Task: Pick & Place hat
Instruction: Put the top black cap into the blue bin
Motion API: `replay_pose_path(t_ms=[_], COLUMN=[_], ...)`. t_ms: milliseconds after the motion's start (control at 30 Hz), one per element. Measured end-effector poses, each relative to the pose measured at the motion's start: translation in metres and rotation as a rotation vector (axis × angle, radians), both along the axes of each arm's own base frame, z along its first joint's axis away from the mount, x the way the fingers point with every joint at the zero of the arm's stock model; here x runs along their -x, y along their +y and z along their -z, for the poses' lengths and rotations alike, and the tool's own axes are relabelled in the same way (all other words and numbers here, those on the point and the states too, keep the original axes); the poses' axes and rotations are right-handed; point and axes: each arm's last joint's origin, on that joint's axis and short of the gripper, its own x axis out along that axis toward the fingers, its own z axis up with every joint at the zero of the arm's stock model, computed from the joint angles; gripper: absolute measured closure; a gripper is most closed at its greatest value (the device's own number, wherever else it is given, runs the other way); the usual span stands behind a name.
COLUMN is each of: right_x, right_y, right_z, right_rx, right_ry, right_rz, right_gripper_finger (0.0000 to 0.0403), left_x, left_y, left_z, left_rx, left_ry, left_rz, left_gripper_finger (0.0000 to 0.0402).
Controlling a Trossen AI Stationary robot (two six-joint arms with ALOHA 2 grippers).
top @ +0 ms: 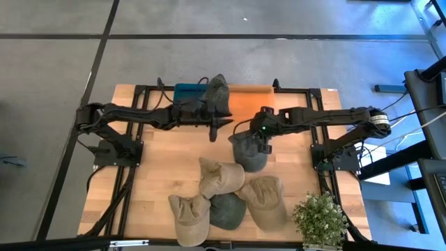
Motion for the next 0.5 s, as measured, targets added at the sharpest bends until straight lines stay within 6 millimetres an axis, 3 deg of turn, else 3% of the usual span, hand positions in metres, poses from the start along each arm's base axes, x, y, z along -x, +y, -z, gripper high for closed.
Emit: replay_pose_path(t_ms=[333, 500], right_x=[-0.004, 0.001], right_y=[-0.002, -0.01], right_z=[-0.002, -0.006], right_rx=[-0.007, 0.019], right_ry=[-0.049, -0.037], right_rz=[0.021, 0.088], right_gripper_finger=[0.0394, 0.0394], left_x=[-0.038, -0.046], left_y=[-0.003, -0.024], left_z=[0.014, 0.011], left_rx=[-0.046, -0.101], left_ry=[0.052, 0.046], left_rz=[0.069, 0.122], left_gripper_finger=[0.0287, 0.0286])
